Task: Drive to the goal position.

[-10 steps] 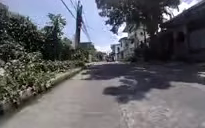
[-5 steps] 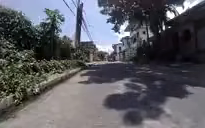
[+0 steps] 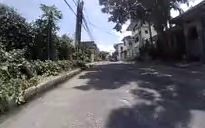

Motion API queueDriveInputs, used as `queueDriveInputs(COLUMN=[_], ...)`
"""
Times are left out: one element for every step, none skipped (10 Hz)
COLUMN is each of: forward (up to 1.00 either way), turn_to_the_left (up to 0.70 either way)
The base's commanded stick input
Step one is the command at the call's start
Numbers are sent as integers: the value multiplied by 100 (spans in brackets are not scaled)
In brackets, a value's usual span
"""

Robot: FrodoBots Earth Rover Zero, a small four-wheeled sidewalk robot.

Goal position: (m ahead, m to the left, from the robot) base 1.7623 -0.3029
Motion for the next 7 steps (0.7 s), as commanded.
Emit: queueDriveInputs(forward=[100,100,100,100,100,100,100], turn_to_the_left=[-1,-10,-21,-20,-2,-1,-1])
